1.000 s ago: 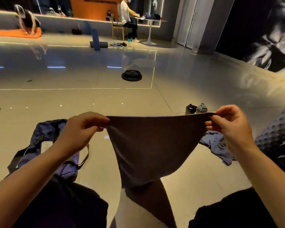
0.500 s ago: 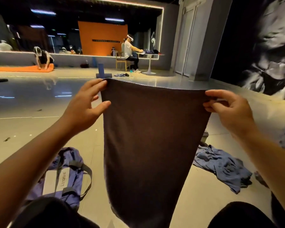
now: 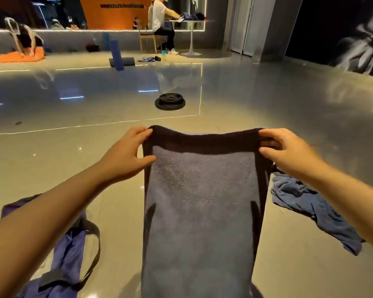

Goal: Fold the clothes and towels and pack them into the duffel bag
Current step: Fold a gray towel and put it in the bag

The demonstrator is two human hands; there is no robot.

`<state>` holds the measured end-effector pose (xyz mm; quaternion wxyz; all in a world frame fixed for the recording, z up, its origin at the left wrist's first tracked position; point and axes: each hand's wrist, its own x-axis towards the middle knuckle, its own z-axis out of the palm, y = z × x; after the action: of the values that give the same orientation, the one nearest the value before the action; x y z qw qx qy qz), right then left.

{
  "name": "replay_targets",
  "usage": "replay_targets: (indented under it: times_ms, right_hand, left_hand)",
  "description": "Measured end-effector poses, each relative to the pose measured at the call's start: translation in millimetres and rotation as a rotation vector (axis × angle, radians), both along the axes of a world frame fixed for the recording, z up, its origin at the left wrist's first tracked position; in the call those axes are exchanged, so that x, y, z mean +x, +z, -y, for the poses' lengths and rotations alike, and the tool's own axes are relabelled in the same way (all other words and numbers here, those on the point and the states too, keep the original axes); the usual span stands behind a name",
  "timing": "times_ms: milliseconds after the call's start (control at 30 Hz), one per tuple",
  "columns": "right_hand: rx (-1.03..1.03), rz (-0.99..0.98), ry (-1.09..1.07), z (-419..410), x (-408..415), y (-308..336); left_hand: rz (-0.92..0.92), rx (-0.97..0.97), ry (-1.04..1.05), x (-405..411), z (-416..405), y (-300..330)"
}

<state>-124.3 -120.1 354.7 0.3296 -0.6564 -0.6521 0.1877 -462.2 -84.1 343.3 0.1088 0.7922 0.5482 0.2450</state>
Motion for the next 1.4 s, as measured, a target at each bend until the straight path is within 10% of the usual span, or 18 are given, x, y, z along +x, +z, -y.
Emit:
replay_targets:
  times_ms: [367, 600, 933, 1200, 1400]
  right_hand:
    - [-0.148, 0.062, 0.033, -84.5, 19.8, -135.4]
    - [-0.322, 0.350, 0.181, -12.0, 36.5, -255.0]
    - [-0.831, 0.408, 0.479, 68.8, 27.6, -361.7]
    - [-0.108, 0.372, 0.270, 73.7, 30.4, -327.8]
    - [-0.256, 0.573, 0.582, 110.7, 26.3, -346.6]
  left_hand:
    - [-0.134, -0.050, -0.068, 17.5, -98.6, -132.3]
    - [-0.063, -0.248, -0.234, 9.8, -24.2, -249.4]
    - [-0.479, -0.304, -0.509, -19.2, 76.6, -397.1]
    - [-0.261, -0.008, -0.336, -25.8, 68.9, -351.9]
    - [-0.459, -0.055, -0.617, -39.6, 105.6, -375.8]
